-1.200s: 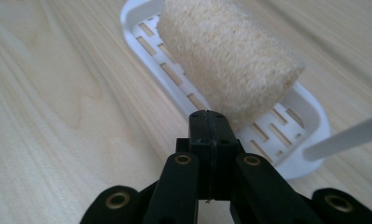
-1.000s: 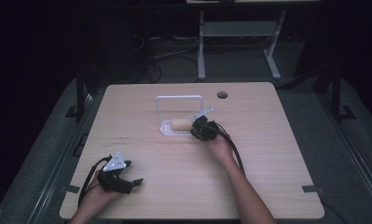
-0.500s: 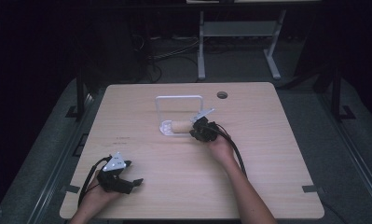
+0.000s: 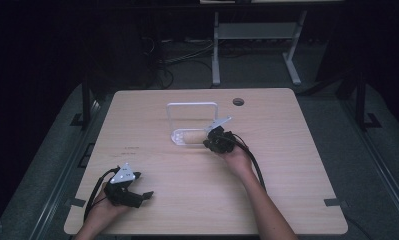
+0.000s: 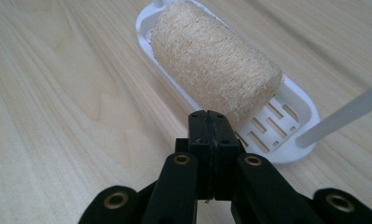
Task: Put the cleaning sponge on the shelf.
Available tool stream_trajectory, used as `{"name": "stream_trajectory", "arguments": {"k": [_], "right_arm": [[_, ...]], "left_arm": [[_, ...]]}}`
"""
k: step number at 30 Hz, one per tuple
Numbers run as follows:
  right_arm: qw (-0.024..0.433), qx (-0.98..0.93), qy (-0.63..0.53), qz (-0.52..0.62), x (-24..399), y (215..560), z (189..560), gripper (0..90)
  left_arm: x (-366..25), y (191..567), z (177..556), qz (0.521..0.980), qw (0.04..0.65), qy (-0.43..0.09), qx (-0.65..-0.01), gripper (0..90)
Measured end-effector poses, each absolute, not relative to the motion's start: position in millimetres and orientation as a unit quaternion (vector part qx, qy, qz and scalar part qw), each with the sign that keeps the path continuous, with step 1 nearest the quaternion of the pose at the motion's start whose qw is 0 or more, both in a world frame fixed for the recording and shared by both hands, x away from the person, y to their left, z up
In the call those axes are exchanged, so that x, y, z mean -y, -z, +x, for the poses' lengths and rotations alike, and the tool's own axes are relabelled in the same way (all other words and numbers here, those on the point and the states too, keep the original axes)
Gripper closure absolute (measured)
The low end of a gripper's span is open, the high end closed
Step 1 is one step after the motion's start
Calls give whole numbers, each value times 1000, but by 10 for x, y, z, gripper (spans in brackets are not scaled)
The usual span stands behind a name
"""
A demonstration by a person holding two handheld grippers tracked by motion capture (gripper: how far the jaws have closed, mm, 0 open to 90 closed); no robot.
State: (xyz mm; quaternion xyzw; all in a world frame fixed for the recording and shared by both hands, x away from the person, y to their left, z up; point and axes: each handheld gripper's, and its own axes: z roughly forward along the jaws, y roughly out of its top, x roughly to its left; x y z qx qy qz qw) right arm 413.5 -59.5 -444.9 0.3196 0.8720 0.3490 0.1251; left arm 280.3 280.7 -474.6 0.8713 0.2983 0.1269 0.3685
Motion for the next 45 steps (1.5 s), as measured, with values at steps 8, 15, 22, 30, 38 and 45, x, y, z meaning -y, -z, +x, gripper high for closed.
{"name": "stream_trajectory", "arguments": {"k": [8, 15, 22, 30, 38, 45], "right_arm": [[125, -872, -350, 317, 652, 4364, 4055, 871], [128, -867, -356, 325, 757, 4322, 3990, 742], [126, -867, -353, 329, 860, 4314, 3933, 515], [131, -860, -355, 342, 979, 4322, 3889, 330], [140, -854, -357, 351, 1085, 4329, 3816, 222], [144, -853, -355, 355, 1194, 4339, 3709, 190]], "left_arm": [[-2808, 4746, 2803, 871, 369, -127, -298, 131], [-2805, 4747, 2801, 870, 369, -127, -300, 131], [-2805, 4747, 2801, 870, 370, -127, -300, 131], [-2803, 4748, 2800, 870, 371, -126, -301, 131], [-2803, 4749, 2800, 869, 371, -127, -301, 131], [-2806, 4748, 2801, 871, 369, -128, -299, 131]]}}
